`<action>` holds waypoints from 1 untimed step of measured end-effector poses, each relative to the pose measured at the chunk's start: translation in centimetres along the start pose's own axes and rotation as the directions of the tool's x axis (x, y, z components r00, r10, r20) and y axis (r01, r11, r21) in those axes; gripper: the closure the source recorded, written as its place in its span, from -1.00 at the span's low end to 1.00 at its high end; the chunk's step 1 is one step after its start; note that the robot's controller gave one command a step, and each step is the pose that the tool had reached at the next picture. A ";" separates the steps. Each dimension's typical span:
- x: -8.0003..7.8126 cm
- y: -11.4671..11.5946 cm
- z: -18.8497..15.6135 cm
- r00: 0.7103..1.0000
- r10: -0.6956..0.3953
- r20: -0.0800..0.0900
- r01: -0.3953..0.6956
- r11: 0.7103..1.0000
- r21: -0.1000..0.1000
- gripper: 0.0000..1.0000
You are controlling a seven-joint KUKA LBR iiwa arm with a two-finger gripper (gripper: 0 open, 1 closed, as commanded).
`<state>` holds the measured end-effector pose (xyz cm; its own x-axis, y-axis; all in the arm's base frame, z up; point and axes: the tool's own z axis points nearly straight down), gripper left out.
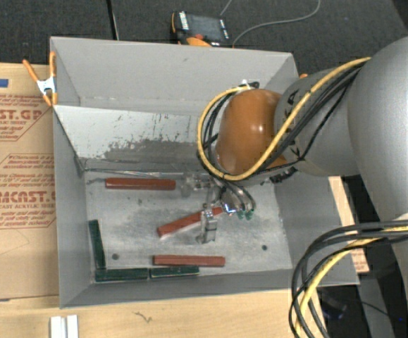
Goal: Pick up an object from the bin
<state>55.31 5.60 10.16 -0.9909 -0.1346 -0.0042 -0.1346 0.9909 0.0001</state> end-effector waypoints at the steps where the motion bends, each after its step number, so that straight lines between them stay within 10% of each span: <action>1: 0.6 -0.7 0.2 0.994 0.108 -0.004 -0.108 0.994 0.000 -1.00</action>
Offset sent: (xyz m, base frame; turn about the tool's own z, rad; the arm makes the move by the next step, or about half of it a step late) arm -0.0053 -0.0081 -0.0016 0.1093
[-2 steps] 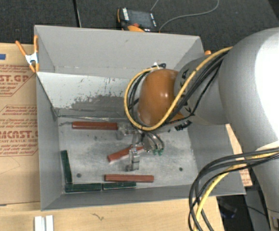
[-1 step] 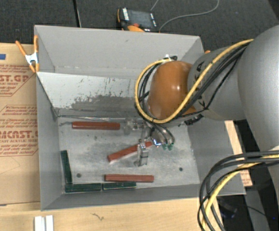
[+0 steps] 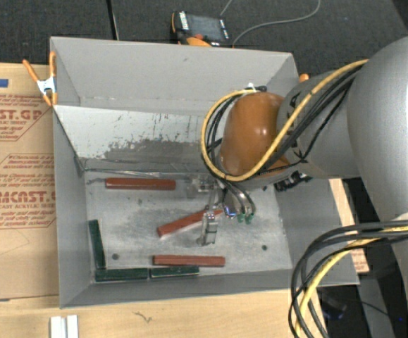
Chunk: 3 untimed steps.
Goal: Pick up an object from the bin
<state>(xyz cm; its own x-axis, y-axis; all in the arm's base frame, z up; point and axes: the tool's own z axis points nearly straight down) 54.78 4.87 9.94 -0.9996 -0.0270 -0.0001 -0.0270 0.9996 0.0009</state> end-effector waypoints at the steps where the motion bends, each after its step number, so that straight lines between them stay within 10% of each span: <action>1: 0.0 0.2 3.2 1.000 0.018 -0.002 -0.018 1.000 0.000 -1.00; 2: 0.0 0.3 3.2 1.000 0.017 0.001 -0.017 1.000 0.000 -1.00; 3: -0.1 0.3 3.0 1.000 0.017 0.001 -0.017 1.000 0.000 1.00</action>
Offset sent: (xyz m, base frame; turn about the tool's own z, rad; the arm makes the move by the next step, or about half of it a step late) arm 0.0005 0.0013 -0.0294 0.0185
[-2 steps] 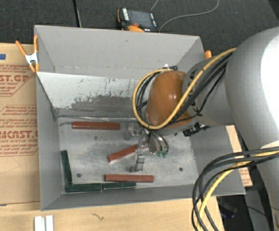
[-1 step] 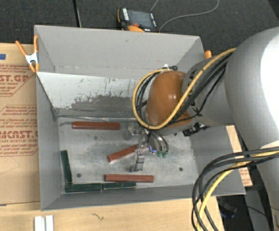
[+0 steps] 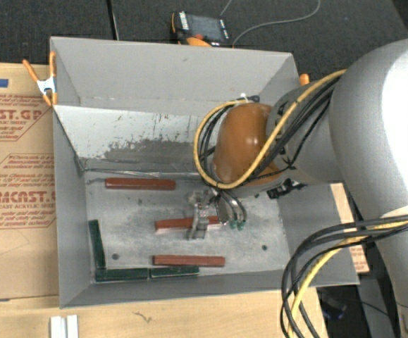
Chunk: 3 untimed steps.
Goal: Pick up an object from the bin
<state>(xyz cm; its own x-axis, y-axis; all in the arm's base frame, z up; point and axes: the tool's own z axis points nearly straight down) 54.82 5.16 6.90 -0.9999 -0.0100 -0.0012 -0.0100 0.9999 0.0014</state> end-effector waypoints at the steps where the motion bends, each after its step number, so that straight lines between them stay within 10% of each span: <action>1: -0.2 0.1 -6.2 1.000 -0.001 0.006 0.001 1.000 0.000 1.00; 3: -0.4 0.2 -10.2 1.000 -0.002 0.003 0.002 1.000 0.000 1.00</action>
Offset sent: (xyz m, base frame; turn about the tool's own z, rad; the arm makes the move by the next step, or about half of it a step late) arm 0.0000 0.0002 0.0584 0.0000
